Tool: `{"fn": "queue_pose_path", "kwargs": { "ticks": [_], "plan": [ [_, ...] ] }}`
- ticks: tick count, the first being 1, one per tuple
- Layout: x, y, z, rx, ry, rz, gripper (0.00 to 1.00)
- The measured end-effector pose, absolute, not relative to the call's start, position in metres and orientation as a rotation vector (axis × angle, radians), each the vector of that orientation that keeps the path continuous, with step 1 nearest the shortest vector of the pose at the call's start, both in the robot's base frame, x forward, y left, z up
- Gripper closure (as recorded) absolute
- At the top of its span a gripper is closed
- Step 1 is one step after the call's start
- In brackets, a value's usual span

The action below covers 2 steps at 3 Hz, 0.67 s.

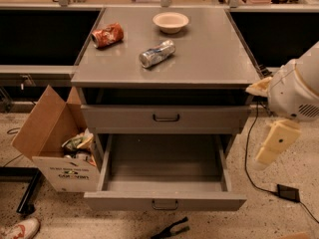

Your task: Close middle drawer

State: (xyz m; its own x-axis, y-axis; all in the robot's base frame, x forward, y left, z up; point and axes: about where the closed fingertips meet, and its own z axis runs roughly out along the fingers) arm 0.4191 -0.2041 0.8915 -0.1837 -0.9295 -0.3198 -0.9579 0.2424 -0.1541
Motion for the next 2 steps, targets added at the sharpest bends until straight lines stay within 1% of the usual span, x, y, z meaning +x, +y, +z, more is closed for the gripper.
{"fn": "queue_pose_path", "kwargs": {
  "ticks": [1, 2],
  "plan": [
    [0.418, -0.198, 0.891, -1.733, 2.160, 0.154, 0.00],
    [0.416, -0.196, 0.878, -1.749, 2.180, 0.100, 0.00]
  ]
}}
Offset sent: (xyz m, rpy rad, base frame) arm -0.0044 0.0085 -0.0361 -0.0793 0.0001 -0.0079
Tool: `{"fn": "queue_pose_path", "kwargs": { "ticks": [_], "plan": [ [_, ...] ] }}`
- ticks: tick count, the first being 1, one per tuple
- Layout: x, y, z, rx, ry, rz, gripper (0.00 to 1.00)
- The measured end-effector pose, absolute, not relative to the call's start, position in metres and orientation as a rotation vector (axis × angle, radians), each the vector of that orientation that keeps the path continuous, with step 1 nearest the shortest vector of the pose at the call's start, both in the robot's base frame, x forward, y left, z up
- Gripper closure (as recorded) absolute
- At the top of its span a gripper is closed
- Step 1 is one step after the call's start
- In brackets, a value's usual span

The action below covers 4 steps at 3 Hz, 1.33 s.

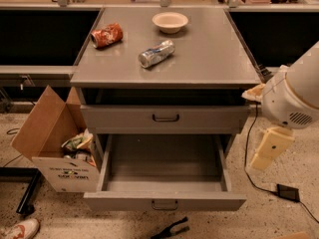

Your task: Close middle drawer

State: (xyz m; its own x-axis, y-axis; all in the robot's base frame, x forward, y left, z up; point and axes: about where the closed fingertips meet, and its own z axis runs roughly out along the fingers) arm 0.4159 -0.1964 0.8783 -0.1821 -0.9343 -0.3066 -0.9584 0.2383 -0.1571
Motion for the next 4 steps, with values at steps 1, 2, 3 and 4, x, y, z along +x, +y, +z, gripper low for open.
{"fn": "queue_pose_path", "kwargs": {
  "ticks": [1, 2, 3, 4],
  "plan": [
    [0.407, -0.203, 0.824, -1.834, 2.189, 0.068, 0.00],
    [0.383, -0.218, 0.729, -1.974, 2.216, 0.082, 0.00],
    [0.365, -0.229, 0.671, -2.041, 2.242, 0.136, 0.00],
    [0.364, -0.228, 0.667, -2.045, 2.239, 0.151, 0.00]
  ]
}}
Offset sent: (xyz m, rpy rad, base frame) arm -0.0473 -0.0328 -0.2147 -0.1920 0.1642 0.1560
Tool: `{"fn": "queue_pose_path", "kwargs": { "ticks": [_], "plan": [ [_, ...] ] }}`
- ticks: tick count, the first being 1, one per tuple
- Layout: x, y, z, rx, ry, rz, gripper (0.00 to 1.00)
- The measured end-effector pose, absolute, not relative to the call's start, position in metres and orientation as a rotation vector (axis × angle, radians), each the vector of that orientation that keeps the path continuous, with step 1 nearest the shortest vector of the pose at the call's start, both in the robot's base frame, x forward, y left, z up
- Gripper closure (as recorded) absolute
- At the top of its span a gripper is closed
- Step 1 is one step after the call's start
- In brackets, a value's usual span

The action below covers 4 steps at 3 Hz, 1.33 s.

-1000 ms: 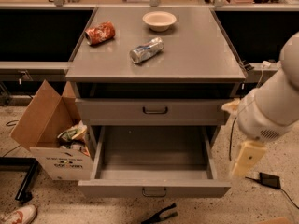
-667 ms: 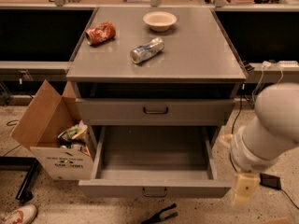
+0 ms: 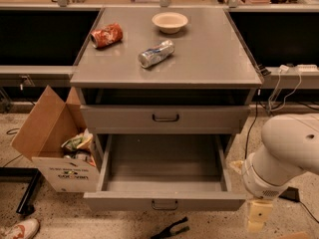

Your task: Close middle drawer

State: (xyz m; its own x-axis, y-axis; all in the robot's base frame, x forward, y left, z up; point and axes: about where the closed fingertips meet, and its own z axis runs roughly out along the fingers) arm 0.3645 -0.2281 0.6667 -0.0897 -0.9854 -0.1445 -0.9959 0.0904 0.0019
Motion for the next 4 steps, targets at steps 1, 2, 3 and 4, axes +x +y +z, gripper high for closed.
{"fn": "queue_pose_path", "kwargs": {
  "ticks": [1, 2, 3, 4],
  "plan": [
    [0.362, -0.228, 0.623, -2.105, 2.225, 0.182, 0.00],
    [0.356, -0.224, 0.566, -2.189, 2.181, 0.230, 0.00],
    [0.348, -0.223, 0.520, -2.254, 2.148, 0.276, 0.00],
    [0.342, -0.222, 0.479, -2.295, 2.125, 0.311, 0.18]
  ]
}}
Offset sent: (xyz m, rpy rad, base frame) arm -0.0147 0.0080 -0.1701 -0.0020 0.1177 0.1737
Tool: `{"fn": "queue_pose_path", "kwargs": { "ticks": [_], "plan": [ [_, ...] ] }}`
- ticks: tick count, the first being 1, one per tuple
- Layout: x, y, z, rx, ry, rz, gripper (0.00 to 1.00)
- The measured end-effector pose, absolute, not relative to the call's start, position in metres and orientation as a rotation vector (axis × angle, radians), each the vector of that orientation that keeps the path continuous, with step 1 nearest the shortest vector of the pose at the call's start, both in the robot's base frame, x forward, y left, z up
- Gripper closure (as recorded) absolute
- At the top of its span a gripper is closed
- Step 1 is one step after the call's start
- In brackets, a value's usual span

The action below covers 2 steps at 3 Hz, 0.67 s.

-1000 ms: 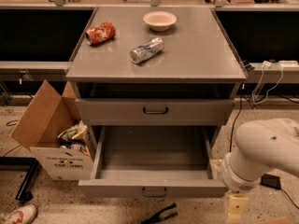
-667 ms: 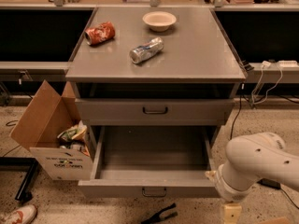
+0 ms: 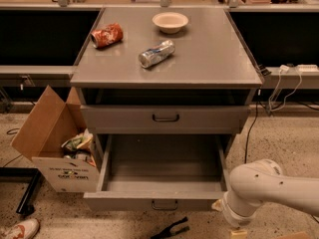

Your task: Close middle drawer

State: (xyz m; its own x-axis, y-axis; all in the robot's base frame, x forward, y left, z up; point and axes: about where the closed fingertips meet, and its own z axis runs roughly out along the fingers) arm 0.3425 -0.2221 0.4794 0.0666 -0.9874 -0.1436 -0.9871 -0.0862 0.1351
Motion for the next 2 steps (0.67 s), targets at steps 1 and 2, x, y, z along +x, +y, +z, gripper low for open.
{"fn": "queue_pose_path", "kwargs": {
  "ticks": [1, 2],
  "plan": [
    [0.354, -0.218, 0.442, 2.304, -2.124, -0.325, 0.42],
    [0.381, -0.213, 0.412, 2.290, -2.221, -0.287, 0.65]
  ]
}}
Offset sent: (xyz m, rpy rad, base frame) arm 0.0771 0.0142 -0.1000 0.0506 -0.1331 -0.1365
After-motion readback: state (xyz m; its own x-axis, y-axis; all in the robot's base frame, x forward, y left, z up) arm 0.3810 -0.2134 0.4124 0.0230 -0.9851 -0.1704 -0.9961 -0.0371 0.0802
